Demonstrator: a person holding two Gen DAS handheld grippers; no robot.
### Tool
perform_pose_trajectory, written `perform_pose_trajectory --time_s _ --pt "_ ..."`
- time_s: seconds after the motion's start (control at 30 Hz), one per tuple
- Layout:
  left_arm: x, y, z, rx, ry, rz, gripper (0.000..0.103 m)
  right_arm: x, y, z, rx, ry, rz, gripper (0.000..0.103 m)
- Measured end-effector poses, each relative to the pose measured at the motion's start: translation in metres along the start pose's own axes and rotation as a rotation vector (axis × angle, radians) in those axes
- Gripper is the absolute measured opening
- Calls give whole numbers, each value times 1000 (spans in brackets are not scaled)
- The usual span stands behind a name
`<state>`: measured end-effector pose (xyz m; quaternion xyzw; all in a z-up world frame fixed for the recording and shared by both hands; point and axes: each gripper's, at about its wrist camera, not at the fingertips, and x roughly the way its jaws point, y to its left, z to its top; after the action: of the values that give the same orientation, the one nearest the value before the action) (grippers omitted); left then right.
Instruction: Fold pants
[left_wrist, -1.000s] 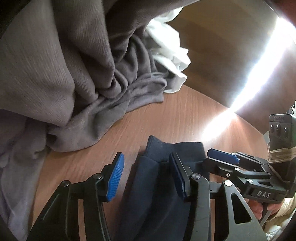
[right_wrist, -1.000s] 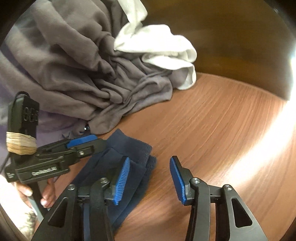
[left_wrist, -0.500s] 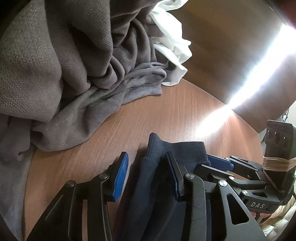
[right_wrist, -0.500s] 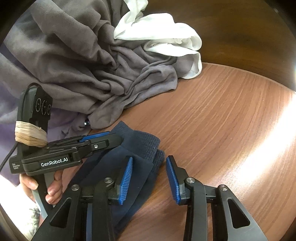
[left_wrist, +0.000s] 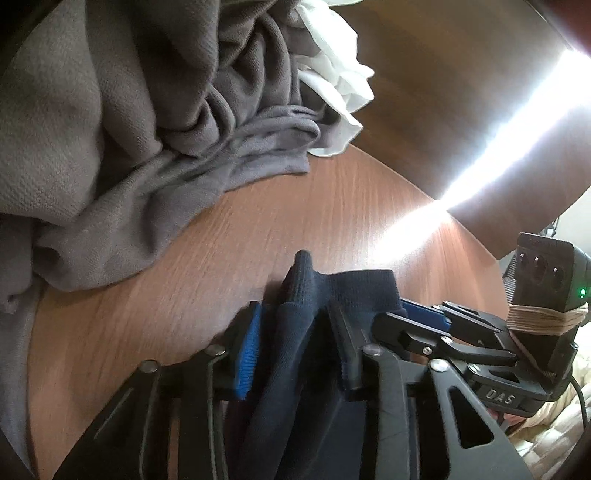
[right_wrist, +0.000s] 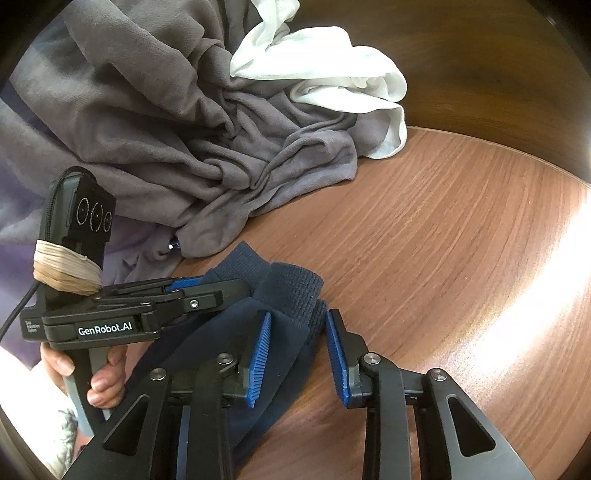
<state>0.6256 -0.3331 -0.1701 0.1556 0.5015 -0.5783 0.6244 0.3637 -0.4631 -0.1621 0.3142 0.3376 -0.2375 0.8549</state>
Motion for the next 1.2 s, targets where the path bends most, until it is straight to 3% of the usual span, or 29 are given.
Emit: perform_pose_trajectory --time_s 0.13,0.47,0.8,1.2 --pt "-1 -4 -1 23 -19 8 25 1 -1 1 2 4 3 20" --pt "-20 -23 -2 62 -84 29 21 -15 8 5 -43 -32 -11 18" --pt "-90 -55 -16 98 -247 22 21 -70 45 10 -155 -145 7 18" --pt "-169 -92 -58 155 -351 65 21 -140 113 -13 -306 -235 21 18"
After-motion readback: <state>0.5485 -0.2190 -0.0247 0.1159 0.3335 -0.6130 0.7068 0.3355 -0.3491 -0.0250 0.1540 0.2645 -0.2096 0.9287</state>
